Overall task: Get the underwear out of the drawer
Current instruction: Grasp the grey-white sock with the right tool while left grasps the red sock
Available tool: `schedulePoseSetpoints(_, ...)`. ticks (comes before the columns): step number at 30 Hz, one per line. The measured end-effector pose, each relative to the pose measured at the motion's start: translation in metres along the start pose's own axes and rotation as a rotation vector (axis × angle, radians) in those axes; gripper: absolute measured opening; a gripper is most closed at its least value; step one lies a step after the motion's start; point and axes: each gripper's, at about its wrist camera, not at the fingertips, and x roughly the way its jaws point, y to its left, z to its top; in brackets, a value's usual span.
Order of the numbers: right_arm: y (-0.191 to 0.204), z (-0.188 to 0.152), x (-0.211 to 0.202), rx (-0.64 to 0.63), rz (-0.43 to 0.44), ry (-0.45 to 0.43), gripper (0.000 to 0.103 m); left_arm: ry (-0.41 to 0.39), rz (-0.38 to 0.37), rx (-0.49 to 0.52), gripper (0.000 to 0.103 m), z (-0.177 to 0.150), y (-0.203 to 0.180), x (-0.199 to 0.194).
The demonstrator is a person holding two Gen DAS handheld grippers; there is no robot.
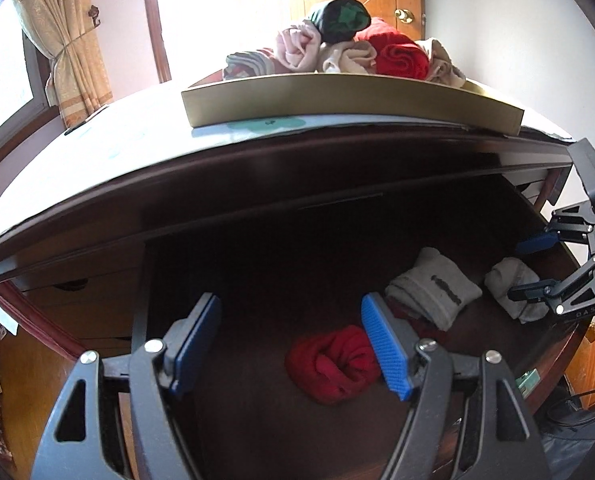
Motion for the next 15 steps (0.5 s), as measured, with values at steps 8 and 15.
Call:
schedulePoseSetpoints(8, -0.004, 0.005, 0.011, -0.003, -0.005, 0.055, 0.054, 0.048, -0.004, 0.050, 0.074, -0.002, -0.006, 0.007)
schedulePoseSetpoints(15, 0.003, 0.009, 0.018, -0.051, -0.037, 0.083, 0.054, 0.119, 0.008, 0.155, 0.074, -0.005, -0.023, 0.018)
